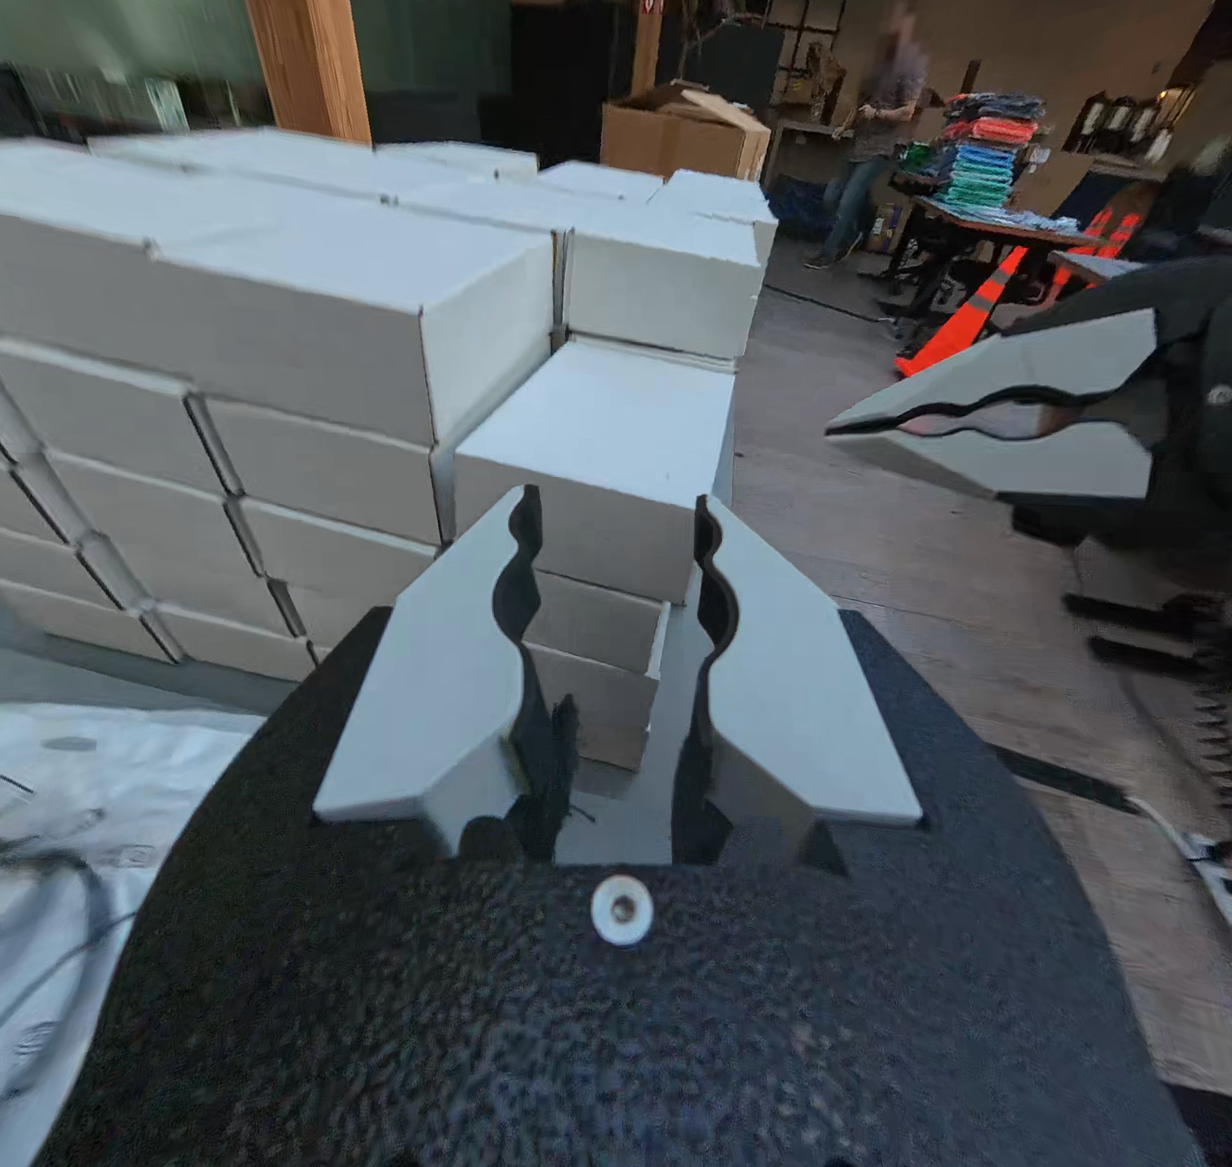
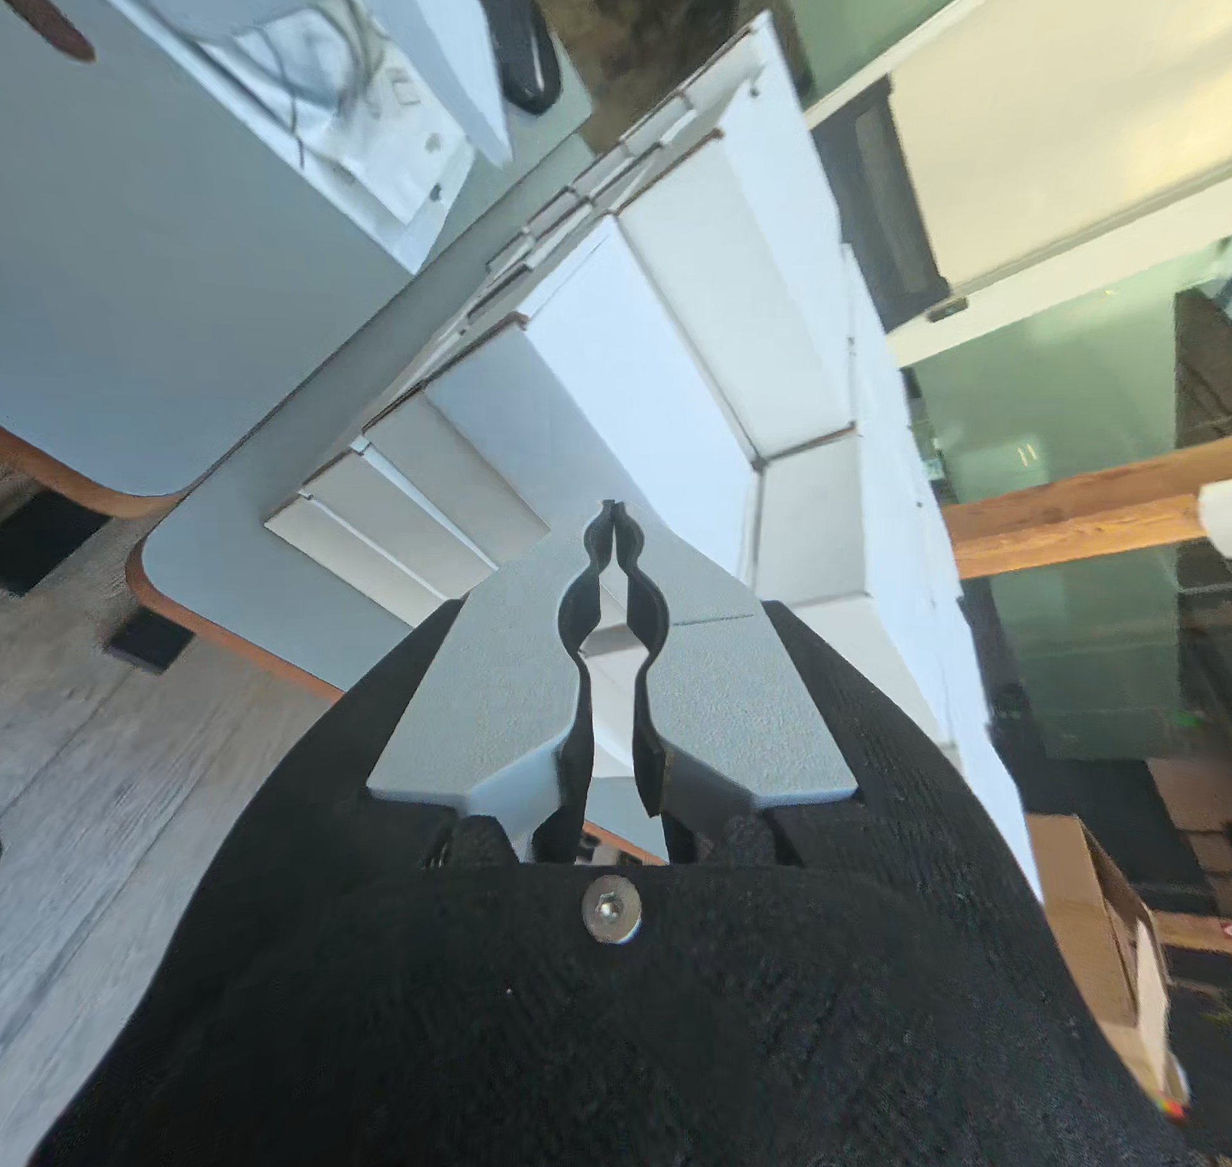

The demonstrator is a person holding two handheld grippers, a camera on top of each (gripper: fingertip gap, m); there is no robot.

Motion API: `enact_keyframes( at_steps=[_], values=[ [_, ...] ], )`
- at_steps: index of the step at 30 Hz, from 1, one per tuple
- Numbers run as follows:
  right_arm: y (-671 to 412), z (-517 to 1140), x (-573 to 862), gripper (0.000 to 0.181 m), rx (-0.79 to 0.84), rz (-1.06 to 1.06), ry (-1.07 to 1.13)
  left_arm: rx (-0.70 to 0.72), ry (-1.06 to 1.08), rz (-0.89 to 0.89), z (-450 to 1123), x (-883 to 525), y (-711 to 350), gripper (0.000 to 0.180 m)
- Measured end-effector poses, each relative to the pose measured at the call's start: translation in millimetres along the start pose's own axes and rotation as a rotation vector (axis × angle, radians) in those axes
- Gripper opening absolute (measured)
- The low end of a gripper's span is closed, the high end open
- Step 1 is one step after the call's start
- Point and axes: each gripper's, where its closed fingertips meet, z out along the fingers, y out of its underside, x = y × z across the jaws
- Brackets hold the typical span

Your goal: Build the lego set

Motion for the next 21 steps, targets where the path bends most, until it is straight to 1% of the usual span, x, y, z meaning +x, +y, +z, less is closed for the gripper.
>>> enact_keyframes(
  at_steps=[1,4,7,10,12,15,21],
  values=[
    [1,-20,10,0.0,0.004,0.024,0.049,0.036,0.007,0.059,-10,8,-11,0.042],
    [19,-85,46,0.0,-0.036,0.161,0.207,0.106,0.08,0.159,-21,40,-46,0.036],
    [41,-154,85,0.0,-0.062,0.346,0.409,0.18,0.195,0.193,-6,79,-85,0.035],
    [62,-223,122,0.001,-0.055,0.452,0.662,0.29,0.338,0.225,22,133,-123,0.036],
    [76,-266,141,0.005,-0.036,0.483,0.807,0.344,0.434,0.229,48,173,-140,0.037],
    [102,-322,161,0.007,-0.033,0.491,0.955,0.363,0.571,0.205,99,235,-150,0.04],
    [174,-440,184,0.011,-0.178,0.502,1.141,0.371,0.795,0.116,200,359,-167,0.042]
  ],
)
